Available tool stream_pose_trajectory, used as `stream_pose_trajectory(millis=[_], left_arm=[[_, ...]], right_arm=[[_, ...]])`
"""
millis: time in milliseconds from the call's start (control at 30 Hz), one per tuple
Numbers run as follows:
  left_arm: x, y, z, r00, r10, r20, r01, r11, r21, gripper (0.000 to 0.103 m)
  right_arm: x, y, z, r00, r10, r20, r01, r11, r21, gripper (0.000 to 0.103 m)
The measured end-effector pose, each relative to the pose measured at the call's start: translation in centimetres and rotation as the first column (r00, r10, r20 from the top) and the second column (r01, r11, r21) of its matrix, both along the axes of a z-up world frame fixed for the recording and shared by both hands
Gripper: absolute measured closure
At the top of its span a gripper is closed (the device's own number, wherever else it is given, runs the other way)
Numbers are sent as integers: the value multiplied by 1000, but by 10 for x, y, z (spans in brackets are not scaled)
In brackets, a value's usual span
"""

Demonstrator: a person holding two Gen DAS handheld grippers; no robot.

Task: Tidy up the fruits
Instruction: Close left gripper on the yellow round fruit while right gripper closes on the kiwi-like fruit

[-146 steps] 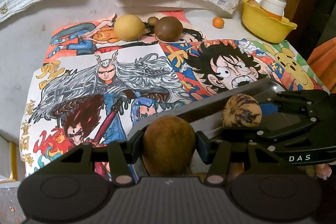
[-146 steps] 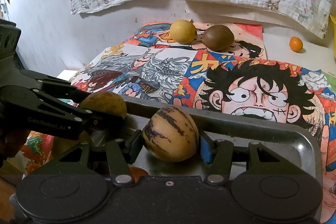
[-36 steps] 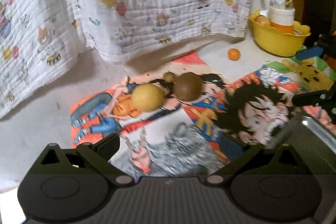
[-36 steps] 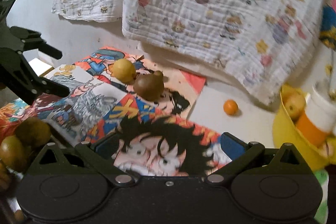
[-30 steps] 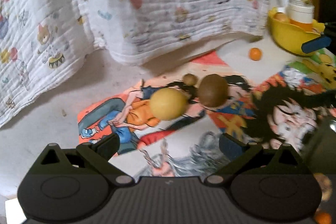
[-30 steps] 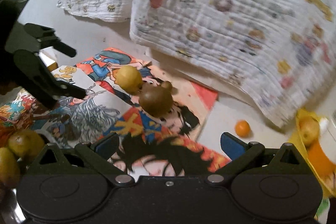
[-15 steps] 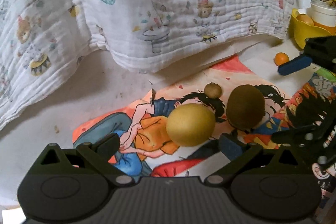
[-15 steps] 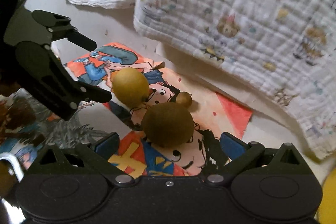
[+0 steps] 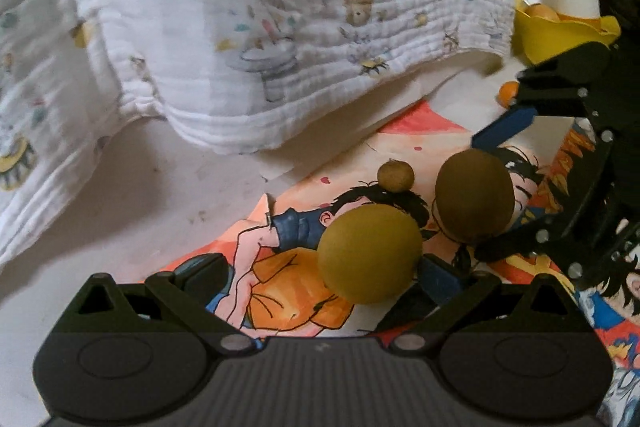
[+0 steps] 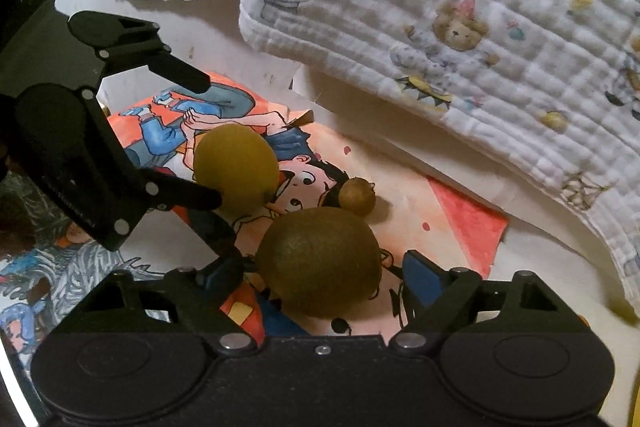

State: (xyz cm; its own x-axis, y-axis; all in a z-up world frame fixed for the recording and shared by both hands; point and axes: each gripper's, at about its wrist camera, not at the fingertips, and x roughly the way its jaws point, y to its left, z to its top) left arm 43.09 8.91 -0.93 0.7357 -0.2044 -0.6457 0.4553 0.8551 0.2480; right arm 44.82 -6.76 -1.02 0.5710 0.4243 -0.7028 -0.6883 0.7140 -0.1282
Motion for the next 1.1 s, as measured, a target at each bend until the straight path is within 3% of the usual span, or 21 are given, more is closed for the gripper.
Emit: stream_pose_trajectory(millis=[300,400,667,1100], left_arm=[[7,-4,0,999,-50,7,51,997,-56,4],[9,-6,-1,999,-54,-3,54,997,-59,9],[19,-5,-6,996,-54,-73,46,993,-112,26],[27,-14,-7,994,-31,-102,16,989,-144,41]], right_arm=[[9,4,-5,1000,16,-1,-16,1000,-7,31],[8,4,-6,1000,16,0,-16,1000,-2,34],[6,1,-6,1000,-6,-3,6,1000,16,35],[7,2,-6,1000,-11,0,11,1000,13,35]])
